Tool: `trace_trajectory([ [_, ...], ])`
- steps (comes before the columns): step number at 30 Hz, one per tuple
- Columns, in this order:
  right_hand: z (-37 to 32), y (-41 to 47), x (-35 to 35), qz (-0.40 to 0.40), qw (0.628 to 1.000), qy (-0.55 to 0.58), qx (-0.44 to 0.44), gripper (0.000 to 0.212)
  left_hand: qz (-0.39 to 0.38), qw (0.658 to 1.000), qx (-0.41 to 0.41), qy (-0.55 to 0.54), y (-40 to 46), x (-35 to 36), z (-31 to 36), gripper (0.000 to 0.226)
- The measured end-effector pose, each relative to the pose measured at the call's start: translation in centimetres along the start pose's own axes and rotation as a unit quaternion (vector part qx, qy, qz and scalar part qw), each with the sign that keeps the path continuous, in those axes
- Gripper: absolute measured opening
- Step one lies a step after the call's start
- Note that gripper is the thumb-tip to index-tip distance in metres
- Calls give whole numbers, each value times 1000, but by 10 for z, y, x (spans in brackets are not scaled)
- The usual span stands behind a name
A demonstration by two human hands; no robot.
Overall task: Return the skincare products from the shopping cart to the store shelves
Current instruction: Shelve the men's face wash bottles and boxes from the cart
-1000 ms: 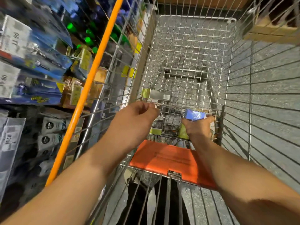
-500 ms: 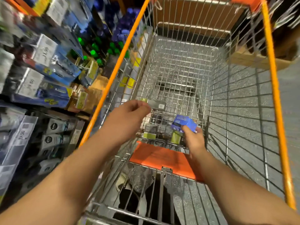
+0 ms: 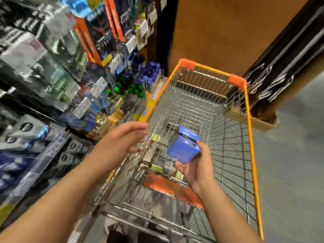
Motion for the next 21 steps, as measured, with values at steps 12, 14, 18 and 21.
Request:
trace_trajectory([
  [12,-26,-76,213,-242,954,-66,166,63,-38,964,168,204,-126,-57,55,95],
  [14,-22,-79,236,-279,929,-121,209,74,-58,955,181,226,-147,-66,63,101],
  [18,-4,-76,277,-408,861,-128,274,89,-13,942,197,273,-181,-88,77,113],
  [21,8,-84,314,-445,833,-99,314,88,75,929,222,285,-202,-109,84,107],
])
Point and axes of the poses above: each hand's wrist, its own y-axis towards the middle knuckle, its own x-axis out of the palm, z = x × y, the point moved 2 cm from there along y, towards the middle knuckle, and after that the axes turned 14 degrees about -z, right-handed, at the moved point
